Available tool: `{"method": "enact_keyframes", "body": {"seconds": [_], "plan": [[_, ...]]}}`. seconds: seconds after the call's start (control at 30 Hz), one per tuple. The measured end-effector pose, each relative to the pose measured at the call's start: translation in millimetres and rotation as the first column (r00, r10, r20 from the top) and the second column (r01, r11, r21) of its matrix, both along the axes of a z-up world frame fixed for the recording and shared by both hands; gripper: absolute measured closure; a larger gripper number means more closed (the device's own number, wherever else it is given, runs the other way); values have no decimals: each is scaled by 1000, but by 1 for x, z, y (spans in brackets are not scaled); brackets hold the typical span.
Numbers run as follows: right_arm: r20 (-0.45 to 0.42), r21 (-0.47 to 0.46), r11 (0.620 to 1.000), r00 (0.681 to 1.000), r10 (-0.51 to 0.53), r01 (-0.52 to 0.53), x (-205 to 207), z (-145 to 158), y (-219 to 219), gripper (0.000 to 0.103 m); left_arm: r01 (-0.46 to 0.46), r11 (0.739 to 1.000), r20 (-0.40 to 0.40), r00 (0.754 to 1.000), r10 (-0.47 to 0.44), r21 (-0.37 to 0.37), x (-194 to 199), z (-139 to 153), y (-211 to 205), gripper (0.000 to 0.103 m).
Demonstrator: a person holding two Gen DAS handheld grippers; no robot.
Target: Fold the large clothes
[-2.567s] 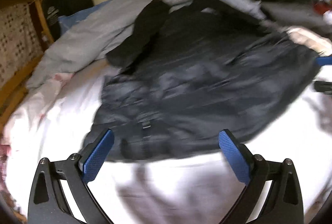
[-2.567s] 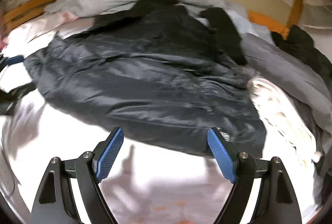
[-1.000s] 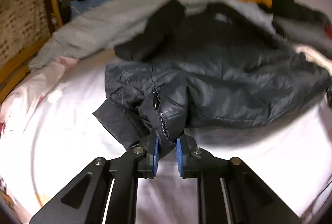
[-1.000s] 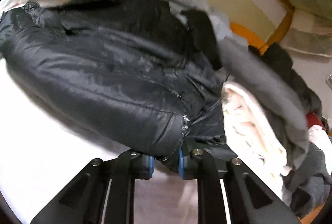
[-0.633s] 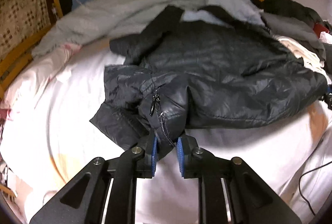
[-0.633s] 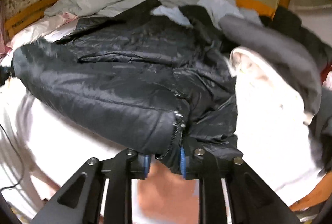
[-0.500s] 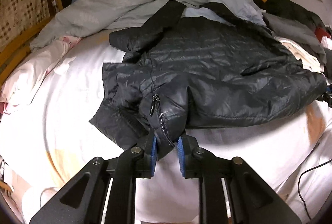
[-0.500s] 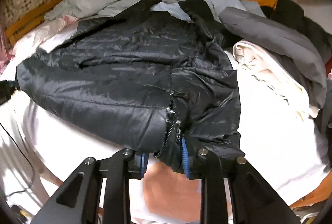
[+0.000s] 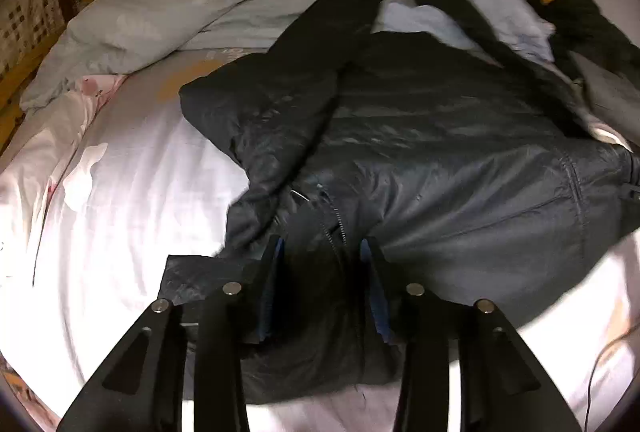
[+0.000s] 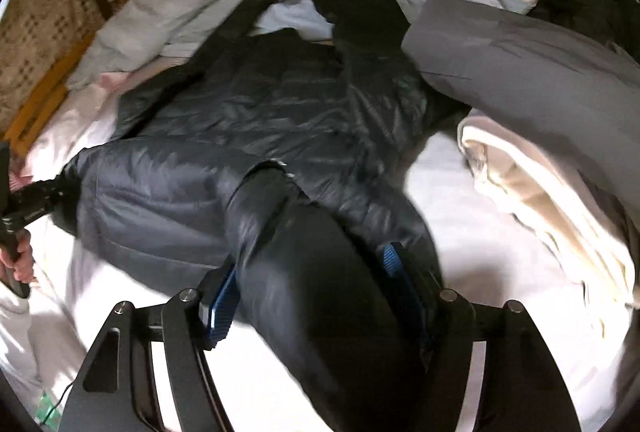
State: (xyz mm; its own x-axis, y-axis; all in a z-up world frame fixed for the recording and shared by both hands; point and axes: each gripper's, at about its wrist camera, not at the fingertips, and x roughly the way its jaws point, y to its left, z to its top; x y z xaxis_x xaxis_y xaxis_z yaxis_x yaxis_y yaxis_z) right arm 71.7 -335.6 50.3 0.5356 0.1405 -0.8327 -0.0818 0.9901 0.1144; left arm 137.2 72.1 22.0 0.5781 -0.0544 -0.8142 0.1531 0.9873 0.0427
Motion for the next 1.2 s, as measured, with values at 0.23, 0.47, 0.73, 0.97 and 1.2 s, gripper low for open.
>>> {"method": "enact_keyframes", "body": {"seconds": [0.23, 0.47, 0.73, 0.97, 1.2], "plan": [[277, -88, 986, 954, -112, 142, -15, 11, -8, 33, -53, 999, 328, 944, 47, 9, -26, 21, 13, 39], [502, 14, 999, 863, -52, 52, -52, 47, -11, 59, 50, 999, 420, 907, -40, -13, -65, 55, 12, 65], [249, -64, 988, 961, -119, 138, 6, -17, -8, 73, -24, 1000, 250, 968, 18, 20, -25, 5, 20, 77], [156, -36, 983, 973, -173, 180, 23, -44, -34, 73, -81, 996, 108, 991, 78, 23, 9, -32, 42, 77], [180, -36, 977, 963, -198, 208, 10, -42, -32, 73, -61, 992, 193, 980, 39, 110, -4, -27, 27, 77]]}}
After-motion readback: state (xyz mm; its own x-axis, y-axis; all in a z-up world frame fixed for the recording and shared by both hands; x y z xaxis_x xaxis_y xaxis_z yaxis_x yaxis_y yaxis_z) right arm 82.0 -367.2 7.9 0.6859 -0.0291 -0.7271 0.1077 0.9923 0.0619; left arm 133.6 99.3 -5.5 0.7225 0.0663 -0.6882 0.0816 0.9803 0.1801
